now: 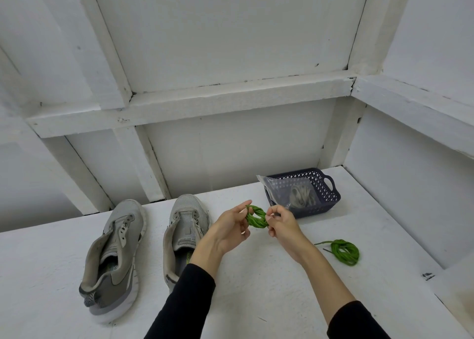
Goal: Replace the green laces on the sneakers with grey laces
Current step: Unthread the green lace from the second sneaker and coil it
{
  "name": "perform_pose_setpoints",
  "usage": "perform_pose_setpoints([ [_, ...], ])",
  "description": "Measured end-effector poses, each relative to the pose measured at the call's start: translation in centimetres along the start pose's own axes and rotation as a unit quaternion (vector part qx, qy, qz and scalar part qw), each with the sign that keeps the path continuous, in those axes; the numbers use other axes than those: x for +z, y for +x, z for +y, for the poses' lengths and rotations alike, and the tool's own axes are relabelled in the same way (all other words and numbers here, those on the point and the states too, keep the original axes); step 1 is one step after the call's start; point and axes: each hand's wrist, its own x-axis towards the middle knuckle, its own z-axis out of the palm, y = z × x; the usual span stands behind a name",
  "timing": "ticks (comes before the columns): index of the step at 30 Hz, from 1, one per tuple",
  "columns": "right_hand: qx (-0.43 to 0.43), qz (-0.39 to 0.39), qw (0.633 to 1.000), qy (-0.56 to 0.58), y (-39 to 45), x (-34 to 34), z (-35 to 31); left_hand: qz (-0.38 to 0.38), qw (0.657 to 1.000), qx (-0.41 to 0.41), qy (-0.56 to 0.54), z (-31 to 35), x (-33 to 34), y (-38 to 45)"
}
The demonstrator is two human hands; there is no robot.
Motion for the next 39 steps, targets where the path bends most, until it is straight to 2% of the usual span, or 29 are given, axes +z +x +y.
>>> perform_pose_setpoints([
  [2, 0.007, 0.005, 1.000, 0.018, 0.0, -0.4, 0.2, -0.003, 0.999, 0.000, 0.046, -0.1, 0.2, 0.1],
  [6, 0.022, 0.035, 0.998, 0.042, -0.4, -1.5, 0.5, 0.048, 0.988, 0.028, 0.144, -0.9, 1.2, 0.6],
  [11, 0.020, 0.111, 0.991, 0.073, -1.6, -4.1, 1.1, 0.031, 0.981, 0.051, 0.186, -3.4, 3.8, 2.3],
  [20, 0.049, 0.307, 0.947, -0.081, -5.3, -13.8, 3.9, 0.032, 0.940, 0.130, 0.313, -11.3, 12.5, 6.1],
  [26, 0.090, 0.245, 0.932, -0.251, -5.2, -15.8, 5.4, 0.081, 0.885, 0.178, 0.422, -14.4, 13.7, 7.4],
  [32, 0.097, 0.180, 0.916, -0.344, -4.4, -16.0, 6.2, 0.037, 0.880, 0.194, 0.431, -14.6, 12.8, 7.5],
  [35, 0.083, 0.153, 0.922, -0.345, -4.7, -15.8, 6.5, 0.018, 0.891, 0.233, 0.390, -15.0, 11.8, 6.5],
  [39, 0.072, 0.156, 0.951, -0.258, -6.3, -15.0, 7.0, 0.029, 0.889, 0.268, 0.371, -15.6, 10.9, 4.8],
])
